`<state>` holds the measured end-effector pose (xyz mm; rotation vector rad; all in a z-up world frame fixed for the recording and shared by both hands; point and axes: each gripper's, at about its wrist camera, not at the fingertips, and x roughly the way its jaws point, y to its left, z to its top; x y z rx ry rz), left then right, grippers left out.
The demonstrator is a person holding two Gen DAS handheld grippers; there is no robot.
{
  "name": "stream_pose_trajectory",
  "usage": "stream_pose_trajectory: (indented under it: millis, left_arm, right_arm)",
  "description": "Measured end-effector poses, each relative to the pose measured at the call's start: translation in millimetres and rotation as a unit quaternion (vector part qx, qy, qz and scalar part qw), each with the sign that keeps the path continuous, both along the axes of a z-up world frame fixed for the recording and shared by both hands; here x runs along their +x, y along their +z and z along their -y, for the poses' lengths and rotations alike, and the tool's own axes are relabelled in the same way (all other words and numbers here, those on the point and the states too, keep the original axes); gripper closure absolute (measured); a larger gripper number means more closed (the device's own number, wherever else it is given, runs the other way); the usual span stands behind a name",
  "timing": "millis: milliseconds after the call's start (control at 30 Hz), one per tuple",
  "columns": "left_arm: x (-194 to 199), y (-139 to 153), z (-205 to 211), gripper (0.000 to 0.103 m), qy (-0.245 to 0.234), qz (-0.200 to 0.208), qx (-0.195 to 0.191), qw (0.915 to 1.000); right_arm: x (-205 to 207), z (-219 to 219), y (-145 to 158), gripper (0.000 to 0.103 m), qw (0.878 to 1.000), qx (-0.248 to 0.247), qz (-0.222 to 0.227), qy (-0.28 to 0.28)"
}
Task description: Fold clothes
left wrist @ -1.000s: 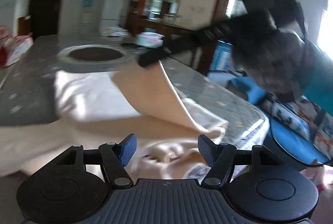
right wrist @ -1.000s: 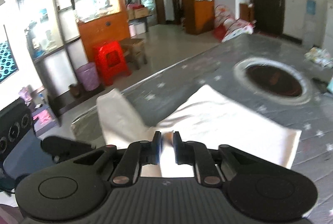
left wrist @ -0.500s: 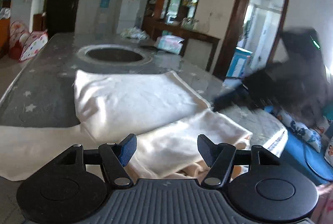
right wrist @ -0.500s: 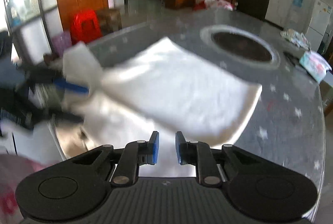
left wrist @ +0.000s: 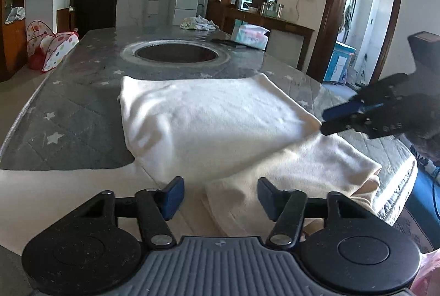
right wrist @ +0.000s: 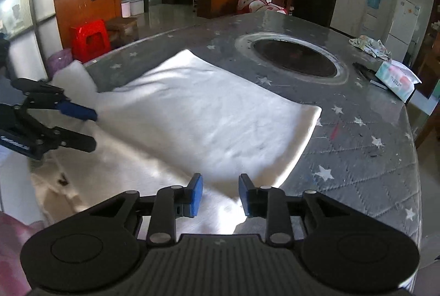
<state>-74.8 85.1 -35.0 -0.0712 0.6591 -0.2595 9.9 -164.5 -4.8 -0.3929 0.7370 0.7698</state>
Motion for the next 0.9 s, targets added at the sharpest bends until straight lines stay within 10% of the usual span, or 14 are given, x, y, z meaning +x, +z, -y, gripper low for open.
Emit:
stream_pose_trajectory:
  millis: [233, 433, 900]
  left_arm:
    - [3, 5, 2, 0.089, -0.008, 0.01, 0.006, 0.9999]
    - [9, 26, 4, 0.089, -0.001, 0.062, 0.025, 0.9978]
    - [5, -1, 2, 0.084, 0.03, 0.018, 0.034, 0.9988]
  right_arm:
    - [2, 0, -14, 0.075, 1.0, -0.007, -0.001, 0.001]
    - [-1, 8, -15, 0.075, 1.0, 0.003, 0.004, -0.023]
    - [-26, -1, -13, 0.073, 1.0, 0.01, 0.014, 0.009]
